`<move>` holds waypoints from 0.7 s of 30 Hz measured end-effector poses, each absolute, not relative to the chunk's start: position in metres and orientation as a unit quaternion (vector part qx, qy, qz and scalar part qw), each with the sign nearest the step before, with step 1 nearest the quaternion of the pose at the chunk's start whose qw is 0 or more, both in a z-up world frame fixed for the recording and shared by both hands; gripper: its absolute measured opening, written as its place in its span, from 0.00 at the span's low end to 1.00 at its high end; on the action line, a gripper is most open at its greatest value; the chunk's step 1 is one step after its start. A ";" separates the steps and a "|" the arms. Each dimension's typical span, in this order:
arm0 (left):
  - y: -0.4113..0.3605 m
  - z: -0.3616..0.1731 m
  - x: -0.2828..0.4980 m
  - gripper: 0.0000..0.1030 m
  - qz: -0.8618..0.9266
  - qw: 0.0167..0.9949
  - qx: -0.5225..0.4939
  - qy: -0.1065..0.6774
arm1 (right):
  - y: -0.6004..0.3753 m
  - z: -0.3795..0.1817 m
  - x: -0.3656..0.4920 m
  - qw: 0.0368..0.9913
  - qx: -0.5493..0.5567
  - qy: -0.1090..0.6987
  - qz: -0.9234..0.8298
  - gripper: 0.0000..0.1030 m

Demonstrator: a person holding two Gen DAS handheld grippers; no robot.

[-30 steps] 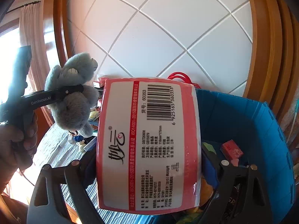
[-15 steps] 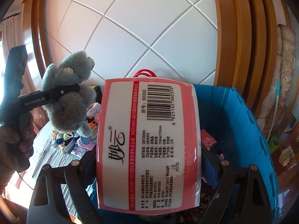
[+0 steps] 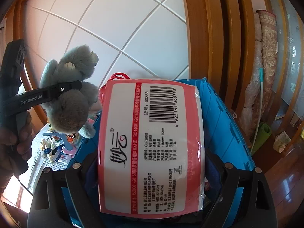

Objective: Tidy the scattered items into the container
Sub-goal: 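Lift and carry the grey plush and tissue pack over the blue bin, then open both tools to drop the plush and tissue pack into the bin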

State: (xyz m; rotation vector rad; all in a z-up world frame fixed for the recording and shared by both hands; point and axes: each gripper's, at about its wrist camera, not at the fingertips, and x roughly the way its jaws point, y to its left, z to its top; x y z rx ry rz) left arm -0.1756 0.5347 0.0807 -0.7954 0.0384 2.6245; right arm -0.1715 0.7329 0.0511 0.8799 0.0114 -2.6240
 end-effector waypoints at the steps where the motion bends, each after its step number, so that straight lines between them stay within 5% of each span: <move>1: 0.540 0.080 -0.177 0.39 0.937 0.203 -0.284 0.014 | 0.737 0.050 -0.171 0.182 0.313 0.003 -0.932 0.88; 21: 0.613 0.080 -0.242 0.39 0.930 0.228 -0.287 0.027 | 0.775 0.036 -0.192 0.145 0.334 -0.009 -0.931 0.88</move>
